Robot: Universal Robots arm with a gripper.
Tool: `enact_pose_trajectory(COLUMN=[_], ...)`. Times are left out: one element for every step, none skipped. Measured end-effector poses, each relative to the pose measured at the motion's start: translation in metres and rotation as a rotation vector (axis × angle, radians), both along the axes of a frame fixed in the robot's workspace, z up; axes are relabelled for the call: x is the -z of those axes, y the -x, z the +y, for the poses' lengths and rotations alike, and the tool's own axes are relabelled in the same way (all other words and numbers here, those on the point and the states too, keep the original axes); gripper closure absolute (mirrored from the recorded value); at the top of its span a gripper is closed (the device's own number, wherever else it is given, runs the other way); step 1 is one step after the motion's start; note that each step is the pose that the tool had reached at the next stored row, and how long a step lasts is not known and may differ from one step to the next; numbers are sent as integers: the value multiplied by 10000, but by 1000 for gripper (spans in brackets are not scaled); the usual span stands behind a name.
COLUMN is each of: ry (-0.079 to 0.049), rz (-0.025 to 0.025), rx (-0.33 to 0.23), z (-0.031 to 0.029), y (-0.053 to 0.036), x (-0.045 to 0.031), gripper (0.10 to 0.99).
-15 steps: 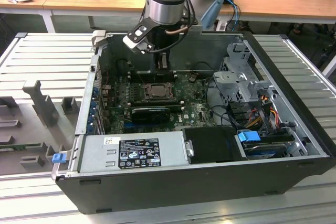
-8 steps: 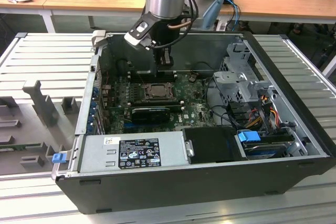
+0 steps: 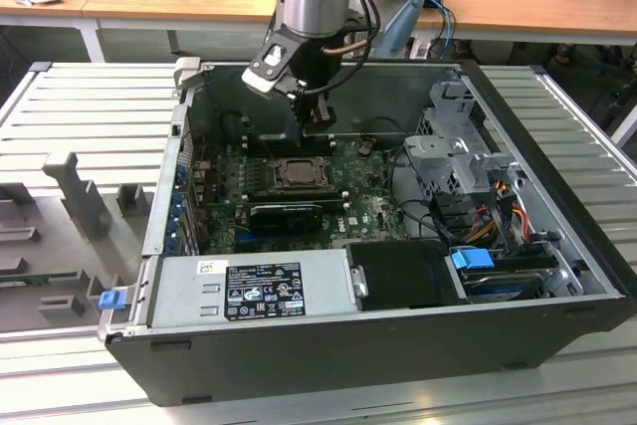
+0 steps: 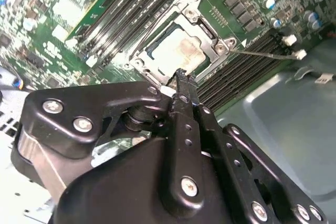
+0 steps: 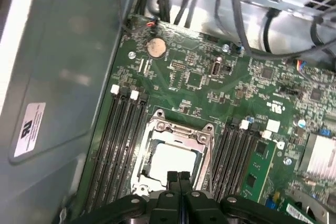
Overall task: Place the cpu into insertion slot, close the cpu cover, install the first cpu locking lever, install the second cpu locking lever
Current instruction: 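Install the first cpu locking lever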
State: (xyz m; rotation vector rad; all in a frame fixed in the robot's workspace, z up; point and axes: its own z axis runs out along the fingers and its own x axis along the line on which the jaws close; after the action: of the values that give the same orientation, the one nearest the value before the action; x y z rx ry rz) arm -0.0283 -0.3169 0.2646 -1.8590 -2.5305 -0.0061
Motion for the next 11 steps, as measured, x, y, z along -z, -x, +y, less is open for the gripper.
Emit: enact_pose_trajectory(ry=[-2,-12,-11,-11,-11,-11,-12,-12,-13,-12,-12], rz=[0,-2,-10,-12,-13,-13,-14,-16,-17,-17,-18], rx=[-328,-764,-1267,-1595,-1805,-1953,-2273,-2583,-2794,-2918,-3028], z=[0,0,0,0,0,0,0,0,0,0,0], y=[0,0,-1,0,0,0,0,0,0,0,0], x=[1,2,3,3,3,3,4,4,5,5,5], gripper=[980,980,980,980,980,980,980,980,980,980,980])
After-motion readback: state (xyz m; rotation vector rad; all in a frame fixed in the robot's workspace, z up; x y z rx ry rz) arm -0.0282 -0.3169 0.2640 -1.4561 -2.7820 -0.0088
